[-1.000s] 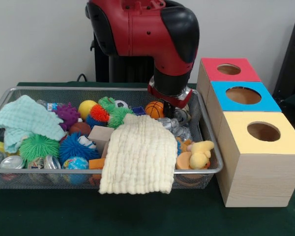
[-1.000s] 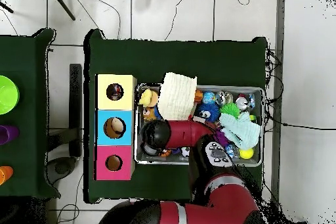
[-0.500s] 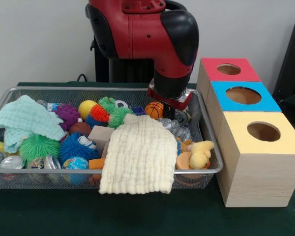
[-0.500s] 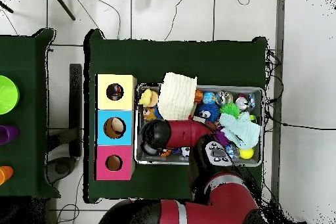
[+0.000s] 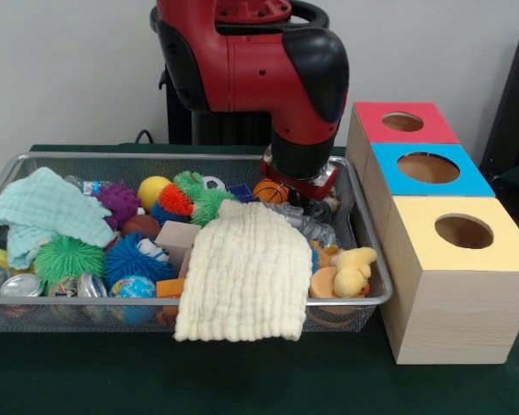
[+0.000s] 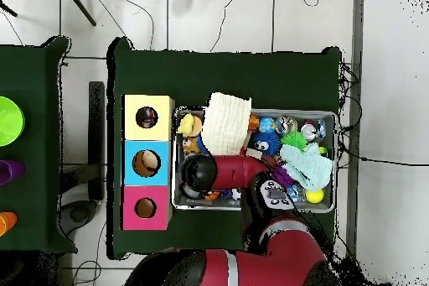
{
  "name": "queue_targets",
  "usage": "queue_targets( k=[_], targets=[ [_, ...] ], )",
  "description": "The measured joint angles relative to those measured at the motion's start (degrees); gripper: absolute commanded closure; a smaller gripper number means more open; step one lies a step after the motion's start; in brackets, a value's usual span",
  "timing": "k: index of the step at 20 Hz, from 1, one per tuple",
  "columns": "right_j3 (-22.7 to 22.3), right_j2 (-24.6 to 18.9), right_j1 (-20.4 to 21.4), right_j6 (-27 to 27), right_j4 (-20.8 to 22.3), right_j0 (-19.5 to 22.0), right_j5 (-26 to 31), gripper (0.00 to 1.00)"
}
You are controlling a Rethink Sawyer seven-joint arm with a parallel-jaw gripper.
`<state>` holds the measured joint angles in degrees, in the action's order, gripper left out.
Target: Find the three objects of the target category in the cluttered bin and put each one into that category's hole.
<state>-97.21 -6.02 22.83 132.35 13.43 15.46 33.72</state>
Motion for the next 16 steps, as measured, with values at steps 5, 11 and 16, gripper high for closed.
queue_targets(
  k=[5, 11, 16],
  targets=[
    [0.03, -0.09, -0.27, 0.00, 0.92, 0.47, -0.43, 1.00],
    [-0.06, -1.36, -1.77, 0.00, 2.56, 3.40, -2.17, 1.00],
    [-0.50, -3.38, -1.84, 0.00, 3.39, 5.78, -1.99, 1.00]
  ],
)
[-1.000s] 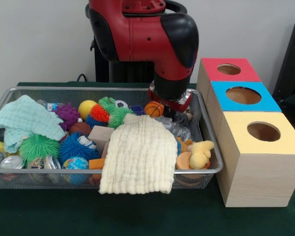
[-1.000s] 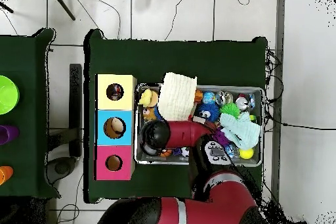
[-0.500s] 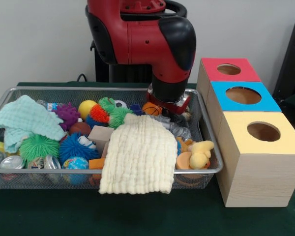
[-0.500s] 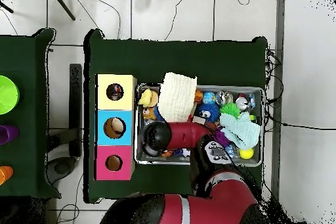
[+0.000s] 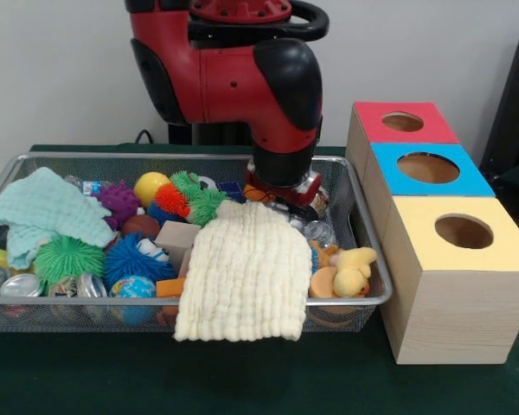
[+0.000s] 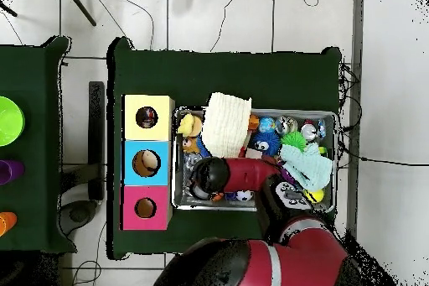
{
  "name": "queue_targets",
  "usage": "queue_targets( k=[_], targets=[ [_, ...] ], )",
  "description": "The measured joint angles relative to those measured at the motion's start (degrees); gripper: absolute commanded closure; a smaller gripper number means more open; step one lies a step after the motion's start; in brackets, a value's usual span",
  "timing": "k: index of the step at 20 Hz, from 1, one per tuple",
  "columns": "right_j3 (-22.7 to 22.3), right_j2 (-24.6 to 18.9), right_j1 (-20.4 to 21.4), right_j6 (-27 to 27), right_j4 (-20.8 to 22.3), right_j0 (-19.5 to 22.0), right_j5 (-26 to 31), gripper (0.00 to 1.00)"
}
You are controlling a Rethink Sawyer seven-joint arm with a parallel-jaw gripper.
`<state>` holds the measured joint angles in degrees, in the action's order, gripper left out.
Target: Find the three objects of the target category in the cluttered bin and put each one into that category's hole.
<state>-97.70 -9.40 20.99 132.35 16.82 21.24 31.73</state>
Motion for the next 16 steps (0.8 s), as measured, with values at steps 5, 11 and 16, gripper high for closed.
queue_targets(
  k=[5, 11, 16],
  targets=[
    [-0.17, -2.38, -0.16, 0.00, 1.76, 2.46, 0.83, 1.00],
    [-0.24, -5.42, -0.54, 0.00, 4.03, 5.51, 2.07, 1.00],
    [-0.23, -8.00, -1.10, 0.00, 5.59, 8.23, 3.36, 1.00]
  ],
)
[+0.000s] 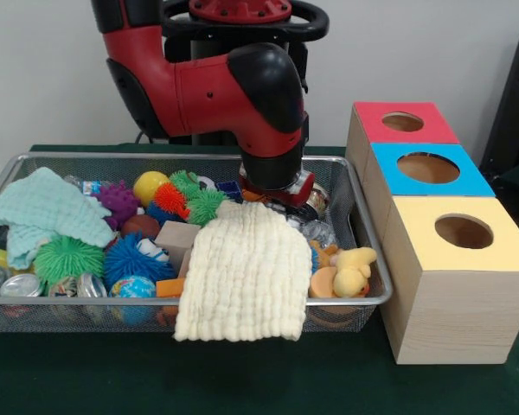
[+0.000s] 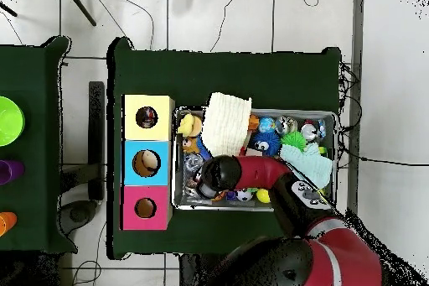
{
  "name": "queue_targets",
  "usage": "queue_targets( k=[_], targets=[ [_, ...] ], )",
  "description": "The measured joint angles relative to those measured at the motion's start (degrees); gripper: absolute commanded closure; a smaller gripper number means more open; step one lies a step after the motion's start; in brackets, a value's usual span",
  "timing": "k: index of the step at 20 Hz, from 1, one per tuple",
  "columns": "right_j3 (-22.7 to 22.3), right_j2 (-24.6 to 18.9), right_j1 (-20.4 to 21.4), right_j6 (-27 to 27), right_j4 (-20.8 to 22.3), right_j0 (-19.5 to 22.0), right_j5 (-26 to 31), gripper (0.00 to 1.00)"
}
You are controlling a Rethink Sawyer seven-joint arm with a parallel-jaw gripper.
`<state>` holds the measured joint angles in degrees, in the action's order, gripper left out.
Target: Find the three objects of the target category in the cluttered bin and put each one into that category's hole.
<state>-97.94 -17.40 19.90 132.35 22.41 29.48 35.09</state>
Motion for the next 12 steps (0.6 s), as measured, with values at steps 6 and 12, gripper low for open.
queue_targets(
  k=[6, 12],
  targets=[
    [0.01, -3.27, -0.79, -0.04, 2.17, 3.32, 1.59, 1.00],
    [0.02, -5.93, -1.53, -0.49, 4.05, 5.93, 2.84, 1.00]
  ],
)
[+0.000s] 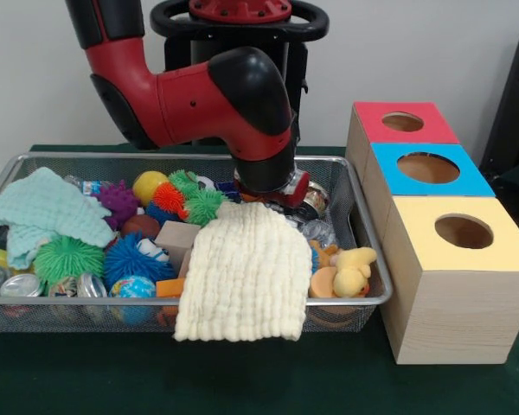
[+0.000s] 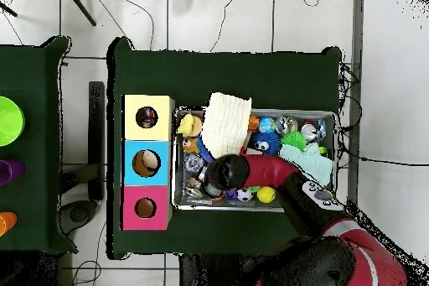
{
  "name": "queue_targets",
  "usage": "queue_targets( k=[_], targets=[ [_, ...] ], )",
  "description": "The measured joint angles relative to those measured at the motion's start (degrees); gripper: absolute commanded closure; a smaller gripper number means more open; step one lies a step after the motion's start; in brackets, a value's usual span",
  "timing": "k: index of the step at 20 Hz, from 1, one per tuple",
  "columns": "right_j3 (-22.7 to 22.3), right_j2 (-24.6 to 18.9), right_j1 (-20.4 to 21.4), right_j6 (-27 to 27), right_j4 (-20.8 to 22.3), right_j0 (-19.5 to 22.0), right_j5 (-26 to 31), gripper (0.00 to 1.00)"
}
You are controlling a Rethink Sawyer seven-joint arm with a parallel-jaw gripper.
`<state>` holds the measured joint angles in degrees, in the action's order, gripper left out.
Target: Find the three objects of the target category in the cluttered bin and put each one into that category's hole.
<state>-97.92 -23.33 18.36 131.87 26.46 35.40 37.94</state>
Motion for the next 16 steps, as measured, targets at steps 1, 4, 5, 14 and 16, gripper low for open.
queue_targets(
  k=[1, 4, 5, 14, 16],
  targets=[
    [0.00, -0.38, -0.11, -0.10, 0.32, 0.36, 0.18, 1.00],
    [0.01, -0.97, -0.27, -0.17, 0.79, 0.92, 0.49, 1.00],
    [0.01, -1.20, -0.31, -0.17, 0.99, 1.13, 0.60, 1.00],
    [0.02, -3.21, -0.41, -0.18, 3.55, 2.40, 1.84, 1.00],
    [0.04, -3.64, -0.41, -0.18, 3.97, 2.77, 2.16, 1.00]
  ],
)
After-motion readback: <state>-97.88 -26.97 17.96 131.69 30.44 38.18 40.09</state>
